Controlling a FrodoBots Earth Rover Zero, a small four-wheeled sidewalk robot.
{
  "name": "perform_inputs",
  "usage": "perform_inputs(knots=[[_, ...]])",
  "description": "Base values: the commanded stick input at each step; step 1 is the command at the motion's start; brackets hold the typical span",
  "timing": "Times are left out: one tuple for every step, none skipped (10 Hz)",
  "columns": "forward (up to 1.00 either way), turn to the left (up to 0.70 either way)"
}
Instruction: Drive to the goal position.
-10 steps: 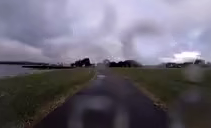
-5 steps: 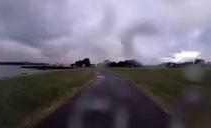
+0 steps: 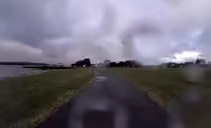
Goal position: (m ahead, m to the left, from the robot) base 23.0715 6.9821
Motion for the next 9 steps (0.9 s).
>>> perform_inputs(knots=[[0.70, 0.00], [0.70, 0.00], [0.70, 0.00], [0.70, 0.00], [0.70, 0.00], [0.70, 0.00], [0.70, 0.00], [0.70, 0.00], [0.70, 0.00]])
